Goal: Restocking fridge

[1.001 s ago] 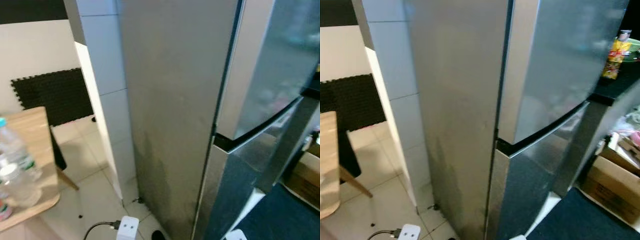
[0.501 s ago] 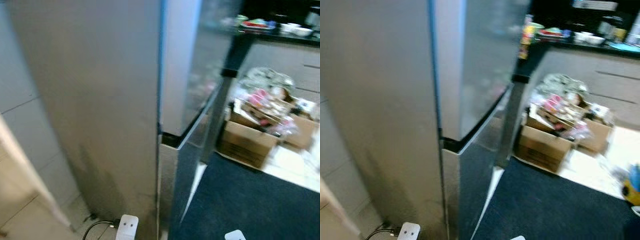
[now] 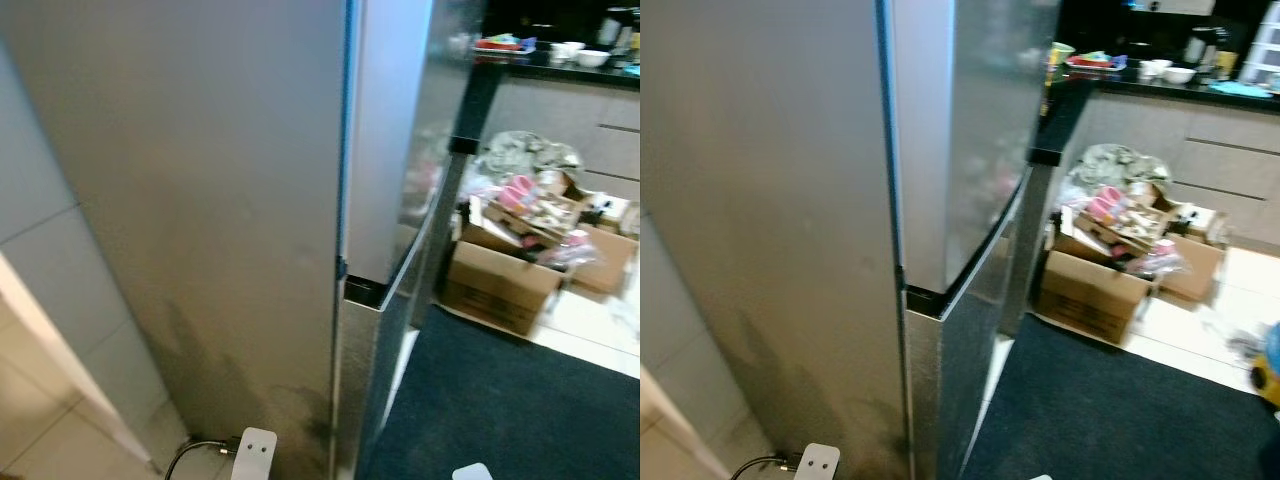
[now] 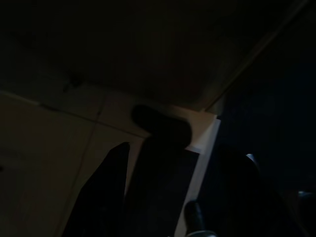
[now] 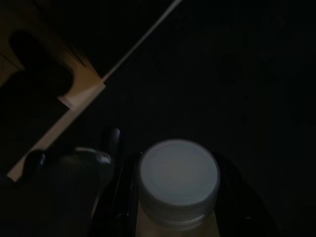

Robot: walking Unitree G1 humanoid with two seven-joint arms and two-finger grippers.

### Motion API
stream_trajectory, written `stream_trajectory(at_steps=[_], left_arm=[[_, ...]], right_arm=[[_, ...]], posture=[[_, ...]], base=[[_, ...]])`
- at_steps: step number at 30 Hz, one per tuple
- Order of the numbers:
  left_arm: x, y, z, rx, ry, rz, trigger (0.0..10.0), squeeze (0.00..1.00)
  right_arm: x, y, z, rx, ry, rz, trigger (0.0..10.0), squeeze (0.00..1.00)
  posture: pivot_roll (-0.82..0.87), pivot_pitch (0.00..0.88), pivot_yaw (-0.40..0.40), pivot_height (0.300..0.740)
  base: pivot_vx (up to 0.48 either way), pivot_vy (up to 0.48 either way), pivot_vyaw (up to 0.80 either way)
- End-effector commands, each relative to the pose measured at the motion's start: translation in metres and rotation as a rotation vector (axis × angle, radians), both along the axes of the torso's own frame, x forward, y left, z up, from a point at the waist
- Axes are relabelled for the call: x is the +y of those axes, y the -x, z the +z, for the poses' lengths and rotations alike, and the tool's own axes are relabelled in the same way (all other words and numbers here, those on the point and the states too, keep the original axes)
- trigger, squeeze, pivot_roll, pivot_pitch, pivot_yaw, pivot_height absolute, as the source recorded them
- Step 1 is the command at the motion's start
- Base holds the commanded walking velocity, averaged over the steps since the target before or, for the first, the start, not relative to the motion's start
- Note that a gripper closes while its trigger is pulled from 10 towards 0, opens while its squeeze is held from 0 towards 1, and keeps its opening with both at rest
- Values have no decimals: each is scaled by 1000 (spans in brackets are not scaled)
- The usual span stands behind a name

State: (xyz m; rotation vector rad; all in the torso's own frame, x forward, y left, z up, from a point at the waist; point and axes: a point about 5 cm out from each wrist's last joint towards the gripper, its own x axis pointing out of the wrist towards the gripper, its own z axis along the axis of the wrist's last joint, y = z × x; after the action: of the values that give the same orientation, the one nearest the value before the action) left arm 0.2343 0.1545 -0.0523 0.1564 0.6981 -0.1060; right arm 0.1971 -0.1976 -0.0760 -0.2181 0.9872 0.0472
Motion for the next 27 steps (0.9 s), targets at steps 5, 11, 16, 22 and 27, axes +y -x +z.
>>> stream_trajectory(at_steps=[5,11,16,22,27], left_arm=[[0,-2,2,3,-10,-45,10000,0],[0,-5,3,1,-11,-64,10000,0],[-3,-7,4,-5,13,-23,10000,0],[-4,-4,2,0,14,-17,10000,0],[-1,0,0,7,36,26,10000,0]], right_arm=[[-8,2,0,-18,-2,-86,10000,0],[-3,2,0,-25,-15,-96,10000,0],[-7,5,-1,-13,-2,-77,10000,0],[-9,3,0,-14,6,-61,10000,0],[-10,1,2,-18,10,-52,10000,0]], posture=[[-44,75,59,740],[-56,76,65,740],[-52,77,43,740],[-56,81,24,740],[-57,84,16,740]], base=[[0,0,0],[0,-252,0],[0,-480,0],[0,-480,0],[0,0,0]])
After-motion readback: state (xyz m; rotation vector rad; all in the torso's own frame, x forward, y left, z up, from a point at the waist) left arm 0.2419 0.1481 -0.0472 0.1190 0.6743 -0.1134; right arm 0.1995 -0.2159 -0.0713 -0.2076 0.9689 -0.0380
